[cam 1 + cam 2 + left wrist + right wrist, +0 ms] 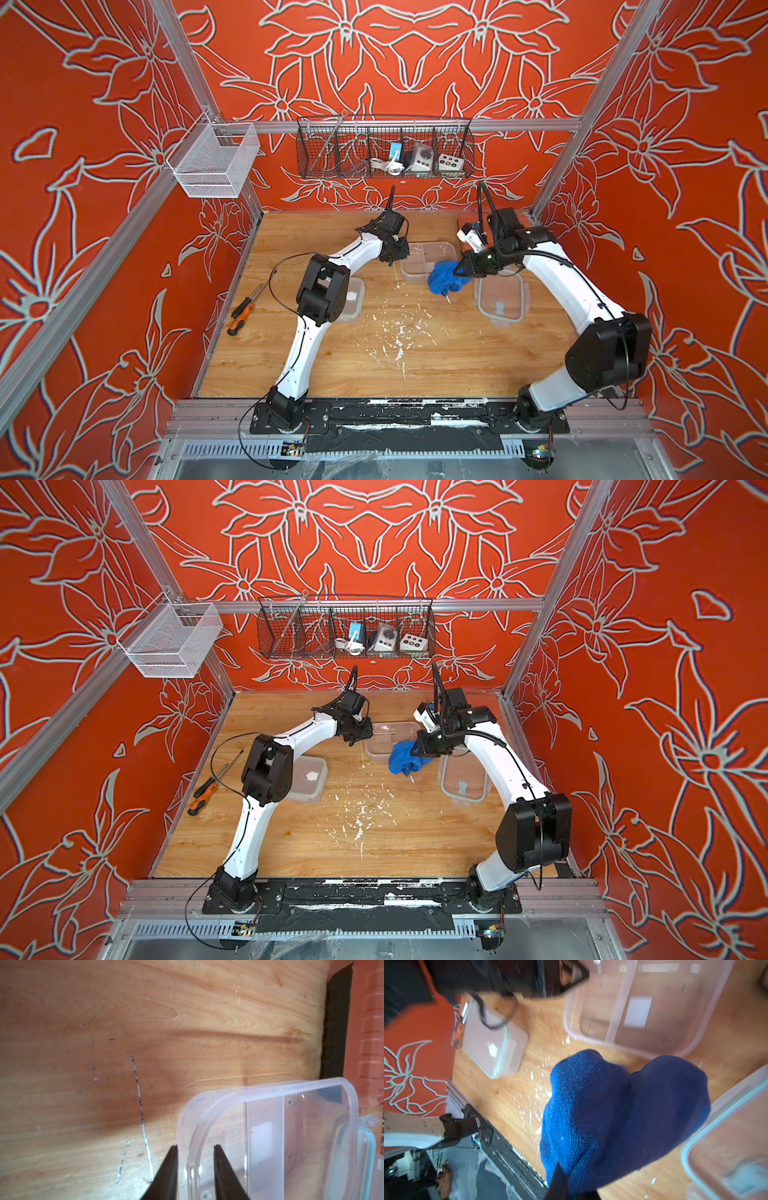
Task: Wipe the insides of the lunch boxes
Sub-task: Place the cleaning item at the center of the board.
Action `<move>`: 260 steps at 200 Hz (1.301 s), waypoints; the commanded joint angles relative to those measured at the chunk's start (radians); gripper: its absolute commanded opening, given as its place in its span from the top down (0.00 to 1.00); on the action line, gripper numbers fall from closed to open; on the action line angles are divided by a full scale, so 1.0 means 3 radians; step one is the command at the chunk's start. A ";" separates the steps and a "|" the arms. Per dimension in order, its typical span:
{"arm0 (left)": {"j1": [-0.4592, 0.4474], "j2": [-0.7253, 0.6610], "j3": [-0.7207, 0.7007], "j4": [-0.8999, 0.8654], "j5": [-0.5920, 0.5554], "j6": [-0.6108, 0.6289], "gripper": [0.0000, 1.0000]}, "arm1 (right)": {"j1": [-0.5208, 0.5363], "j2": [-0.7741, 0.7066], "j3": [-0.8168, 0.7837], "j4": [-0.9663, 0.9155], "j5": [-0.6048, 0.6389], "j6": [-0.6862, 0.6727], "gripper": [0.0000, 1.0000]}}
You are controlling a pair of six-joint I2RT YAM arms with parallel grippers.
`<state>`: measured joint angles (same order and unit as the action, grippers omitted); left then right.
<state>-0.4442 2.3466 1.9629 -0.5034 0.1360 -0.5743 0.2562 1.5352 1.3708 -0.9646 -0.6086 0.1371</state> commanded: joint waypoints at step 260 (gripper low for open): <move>0.0036 -0.2295 -0.2458 0.1350 0.0629 -0.0083 0.12 | 0.0146 0.0221 -0.0015 -0.0211 -0.0119 0.0108 0.02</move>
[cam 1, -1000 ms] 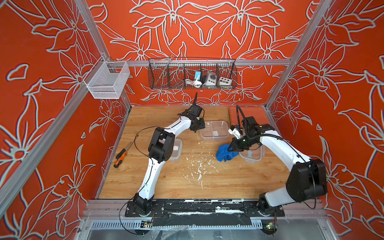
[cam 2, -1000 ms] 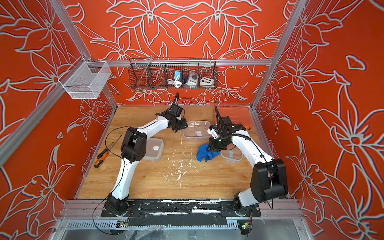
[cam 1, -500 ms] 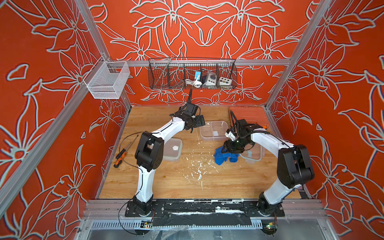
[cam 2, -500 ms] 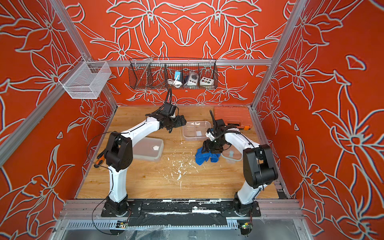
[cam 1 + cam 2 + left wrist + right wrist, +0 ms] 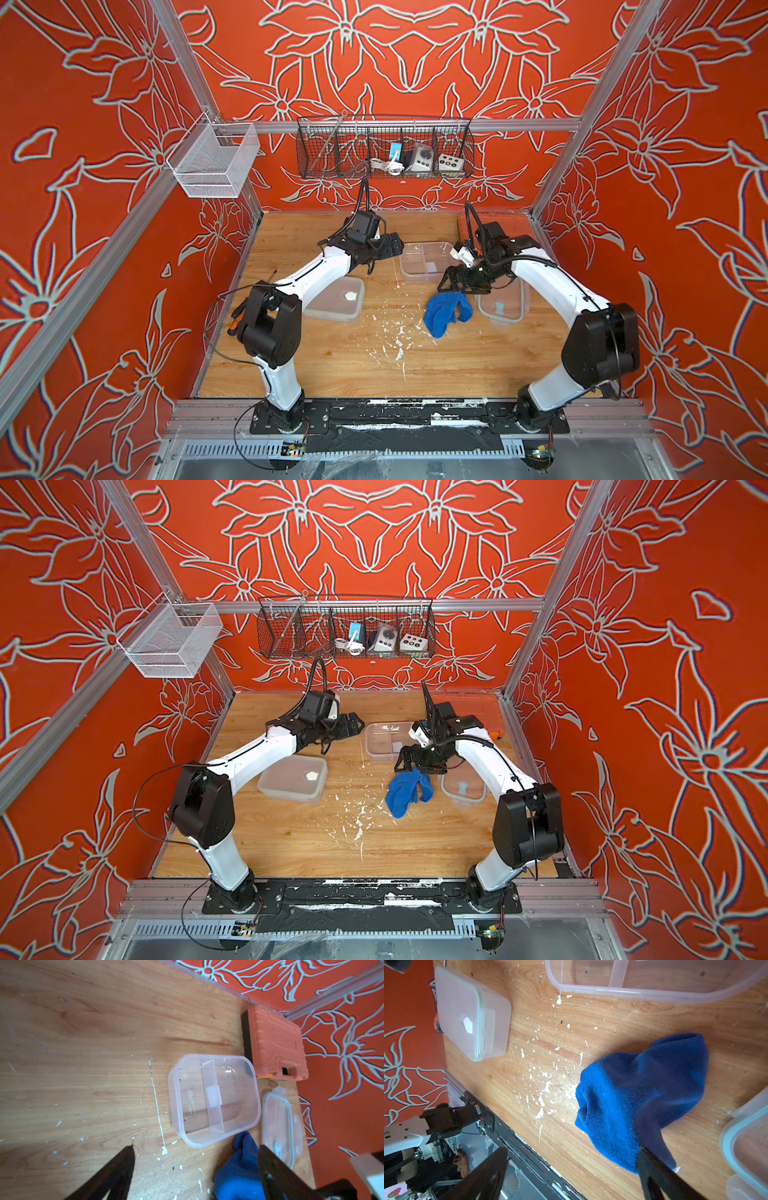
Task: Wipe the insides of the lunch boxes
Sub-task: Place the cleaning item at the center of the board.
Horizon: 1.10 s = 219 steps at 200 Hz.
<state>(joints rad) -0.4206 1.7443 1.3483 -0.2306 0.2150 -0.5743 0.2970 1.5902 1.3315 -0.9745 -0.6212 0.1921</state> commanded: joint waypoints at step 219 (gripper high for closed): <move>-0.1165 0.0754 -0.0520 0.1224 0.0698 0.0140 0.65 | -0.0135 -0.0367 -0.0368 0.0709 -0.0946 0.0792 0.04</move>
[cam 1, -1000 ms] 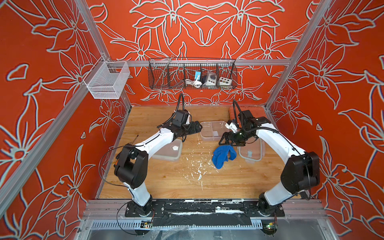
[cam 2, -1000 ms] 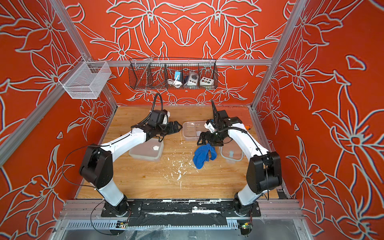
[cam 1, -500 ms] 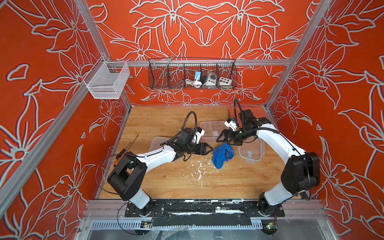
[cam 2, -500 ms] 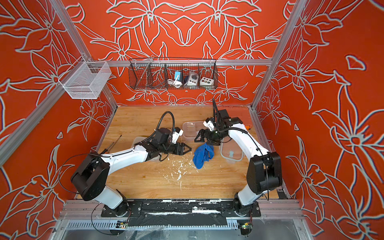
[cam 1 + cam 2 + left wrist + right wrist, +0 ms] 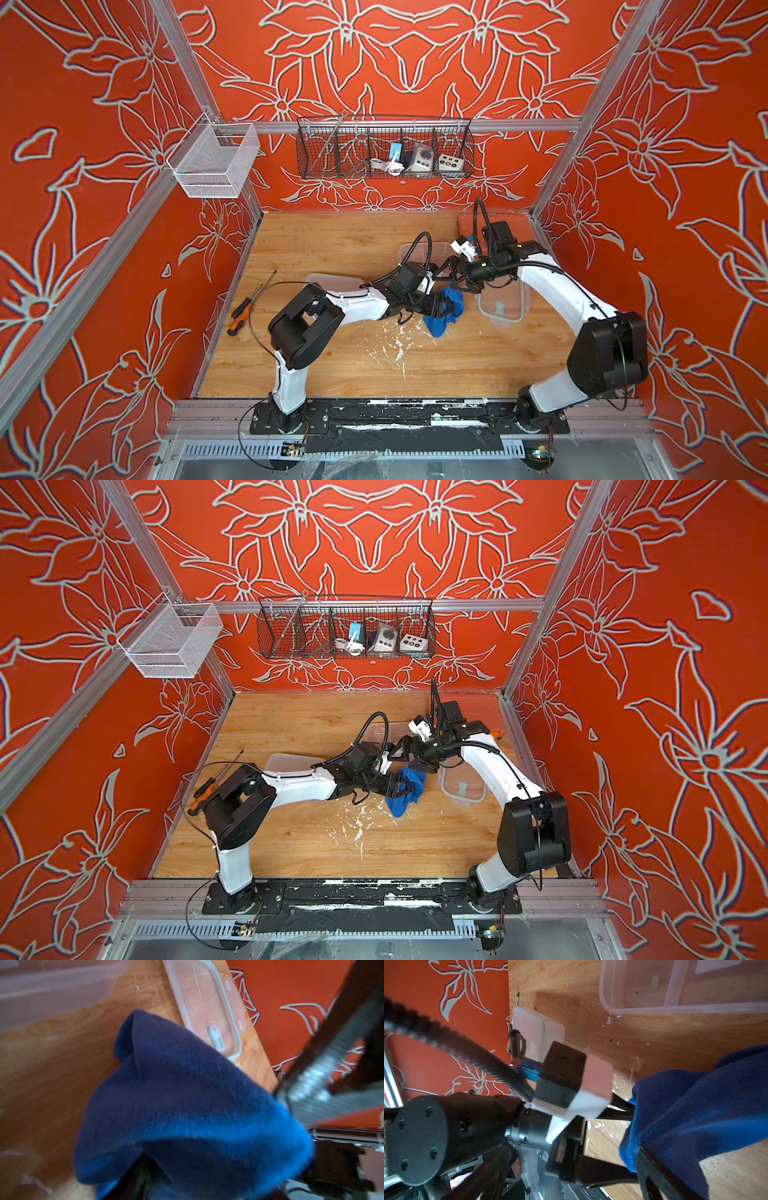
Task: Wipe the insides of the lunch boxes
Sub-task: Place the cleaning item at the center of the board.
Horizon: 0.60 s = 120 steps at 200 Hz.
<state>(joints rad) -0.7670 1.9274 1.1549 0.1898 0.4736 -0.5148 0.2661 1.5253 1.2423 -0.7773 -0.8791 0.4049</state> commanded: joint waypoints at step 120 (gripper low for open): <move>-0.0005 -0.0107 0.0266 -0.0642 -0.0512 0.0016 0.12 | -0.0319 -0.0473 0.0173 -0.0096 0.0012 0.0056 0.06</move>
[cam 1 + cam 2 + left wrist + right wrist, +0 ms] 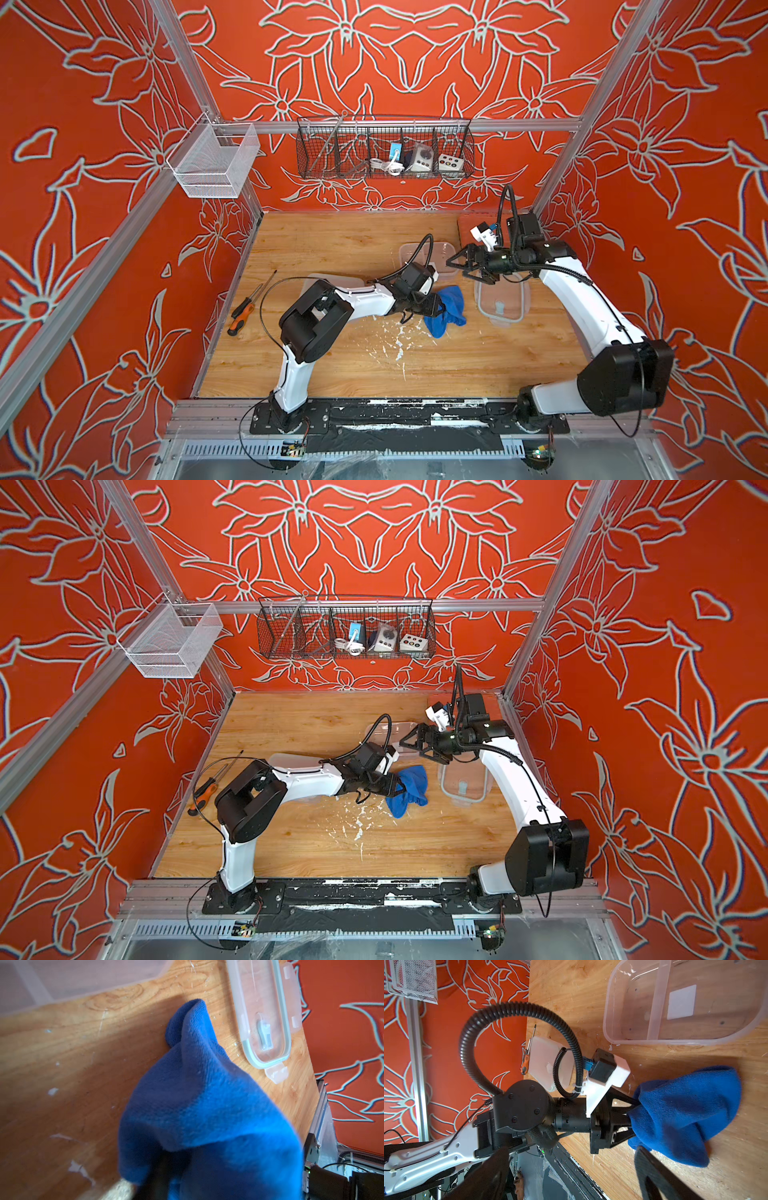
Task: Wipe the insides of the lunch boxes
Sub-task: Place the cleaning item at the center of the board, then adjust the lunch box at the center of the board.
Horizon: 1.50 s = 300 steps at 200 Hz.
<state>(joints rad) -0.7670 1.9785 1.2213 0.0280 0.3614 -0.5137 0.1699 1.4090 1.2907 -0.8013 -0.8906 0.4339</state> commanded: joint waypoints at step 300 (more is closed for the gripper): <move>0.3105 -0.1834 -0.1515 -0.0978 -0.0387 0.0194 0.09 | 0.1785 0.2306 0.0796 0.1395 -0.0045 0.0566 0.22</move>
<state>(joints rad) 0.1658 1.4261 0.8005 -0.2714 0.2306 -0.4706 0.7013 2.0373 1.4929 -0.3378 -0.8955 0.6155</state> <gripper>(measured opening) 0.920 0.785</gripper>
